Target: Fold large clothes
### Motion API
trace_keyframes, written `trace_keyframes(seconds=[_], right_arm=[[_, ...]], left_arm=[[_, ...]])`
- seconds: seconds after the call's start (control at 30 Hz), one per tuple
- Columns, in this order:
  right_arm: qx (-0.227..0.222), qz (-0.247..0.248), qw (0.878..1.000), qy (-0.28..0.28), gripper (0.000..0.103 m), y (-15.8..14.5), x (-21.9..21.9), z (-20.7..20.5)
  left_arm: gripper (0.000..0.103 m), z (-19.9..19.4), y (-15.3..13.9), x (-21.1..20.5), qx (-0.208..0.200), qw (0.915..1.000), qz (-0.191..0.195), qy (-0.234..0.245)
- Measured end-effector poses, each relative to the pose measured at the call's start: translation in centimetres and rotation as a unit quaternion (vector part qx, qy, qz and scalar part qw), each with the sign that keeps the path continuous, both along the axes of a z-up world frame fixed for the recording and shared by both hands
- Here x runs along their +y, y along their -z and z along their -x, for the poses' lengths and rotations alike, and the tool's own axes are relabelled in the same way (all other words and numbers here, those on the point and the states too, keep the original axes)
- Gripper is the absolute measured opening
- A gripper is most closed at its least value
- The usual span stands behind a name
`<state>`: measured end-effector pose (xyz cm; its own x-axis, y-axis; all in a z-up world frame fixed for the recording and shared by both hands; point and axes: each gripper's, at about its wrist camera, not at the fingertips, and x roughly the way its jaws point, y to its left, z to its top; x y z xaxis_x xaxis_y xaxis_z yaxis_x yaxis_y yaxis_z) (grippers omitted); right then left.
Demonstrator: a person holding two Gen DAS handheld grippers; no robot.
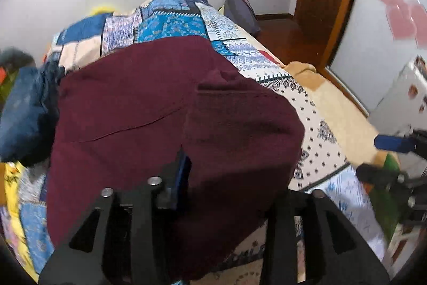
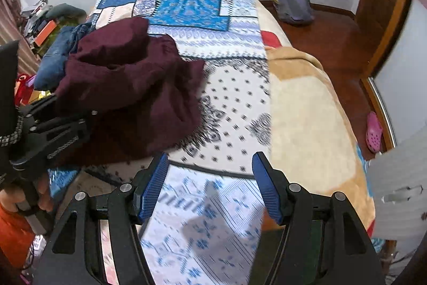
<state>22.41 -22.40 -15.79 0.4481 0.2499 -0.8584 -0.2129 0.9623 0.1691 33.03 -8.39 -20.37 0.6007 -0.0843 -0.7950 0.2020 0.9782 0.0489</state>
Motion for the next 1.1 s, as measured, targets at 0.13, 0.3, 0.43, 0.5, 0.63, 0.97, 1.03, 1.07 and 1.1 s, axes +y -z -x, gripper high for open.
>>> trace_keyframes(seconds=[0.13, 0.3, 0.43, 0.5, 0.63, 0.97, 1.03, 1.07, 1.1], right_arm=[[-0.011, -0.012, 1.0, 0.007, 0.062, -1.1, -0.2, -0.3], [-0.043, -0.023, 0.999, -0.002, 0.062, -3.9, 0.4, 1.1], [-0.075, -0.017, 0.997, -0.032, 0.061, -5.9, 2.4, 1.0], [-0.087, -0.017, 0.995, -0.045, 0.062, -6.7, 3.7, 0.6], [-0.109, -0.029, 0.991, -0.079, 0.061, -8.2, 6.9, -0.2], [-0.041, -0.045, 0.992, -0.114, 0.062, -4.1, 12.3, -4.6], [-0.023, -0.022, 0.994, -0.101, 0.062, -2.3, 11.8, -5.1], [-0.017, -0.013, 0.995, -0.097, 0.062, -1.3, 11.3, -5.3], [-0.009, -0.018, 0.995, -0.098, 0.066, -0.6, 10.7, -5.3]], left_arm=[[0.069, 1.1, -0.4, 0.5, 0.03, 0.999, 0.027, 0.021], [0.073, 3.7, -2.3, 2.2, 0.04, 0.9954, 0.078, 0.038], [0.083, 5.8, -5.0, 4.5, 0.02, 0.994, 0.099, 0.042], [0.089, 6.6, -6.7, 6.3, -0.01, 0.9953, 0.092, 0.029], [0.1, 6.8, -8.3, 10.4, -0.058, 0.9958, 0.067, -0.019], [0.1, 4.6, -1.9, 16.4, 0.024, 0.9953, 0.046, -0.082], [0.1, 4.8, 0.2, 16.5, 0.049, 0.9949, 0.038, -0.08], [0.1, 4.9, 1.6, 16.3, 0.064, 0.9945, 0.03, -0.078], [0.1, 5.2, 2.9, 16.2, 0.078, 0.994, 0.025, -0.072]])
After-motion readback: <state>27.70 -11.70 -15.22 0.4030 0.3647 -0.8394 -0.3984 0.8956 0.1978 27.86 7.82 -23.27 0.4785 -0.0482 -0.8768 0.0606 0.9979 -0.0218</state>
